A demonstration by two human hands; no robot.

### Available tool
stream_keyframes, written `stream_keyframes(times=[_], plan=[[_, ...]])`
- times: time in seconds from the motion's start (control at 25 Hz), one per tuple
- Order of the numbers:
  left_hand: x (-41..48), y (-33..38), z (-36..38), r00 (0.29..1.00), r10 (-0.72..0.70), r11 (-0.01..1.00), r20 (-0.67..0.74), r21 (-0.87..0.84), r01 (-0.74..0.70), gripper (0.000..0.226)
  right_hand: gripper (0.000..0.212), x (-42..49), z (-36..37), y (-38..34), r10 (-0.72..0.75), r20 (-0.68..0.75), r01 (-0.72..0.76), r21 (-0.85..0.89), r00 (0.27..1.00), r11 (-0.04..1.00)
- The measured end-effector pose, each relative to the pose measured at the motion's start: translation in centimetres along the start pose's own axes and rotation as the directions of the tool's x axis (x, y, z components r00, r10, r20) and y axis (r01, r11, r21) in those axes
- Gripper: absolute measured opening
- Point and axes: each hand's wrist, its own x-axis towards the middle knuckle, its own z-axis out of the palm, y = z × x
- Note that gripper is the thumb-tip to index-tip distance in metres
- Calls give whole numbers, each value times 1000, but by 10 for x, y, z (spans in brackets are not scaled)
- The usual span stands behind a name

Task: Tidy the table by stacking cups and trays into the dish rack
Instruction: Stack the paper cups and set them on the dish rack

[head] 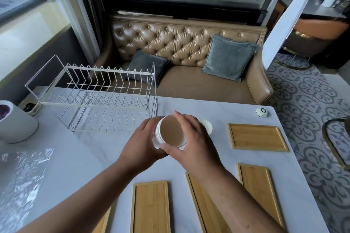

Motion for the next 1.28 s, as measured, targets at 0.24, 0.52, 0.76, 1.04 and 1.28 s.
stream_keyframes(times=[0.24, 0.52, 0.76, 1.04, 1.28], plan=[[6, 6, 12, 1000, -24, 999, -14, -30, 24, 82, 90, 6, 3, 19, 25, 63, -27, 26, 998, 999], [14, -19, 26, 996, -88, 996, 20, -17, 88, 84, 71, 57, 6, 124, 400, 0, -400, -38, 916, 916], [22, -30, 30, 994, -105, 994, 14, 1, 105, 84, 104, 88, 44, 179, 522, 245, -411, -386, 817, 826], [24, -36, 27, 992, -123, 992, 13, 19, 122, 87, 90, 88, 55, 194, 525, 257, -353, -501, 812, 791], [22, -34, 26, 994, -103, 994, 22, 38, 102, 87, 83, 75, 33, 179, 491, 227, -374, -412, 841, 831]])
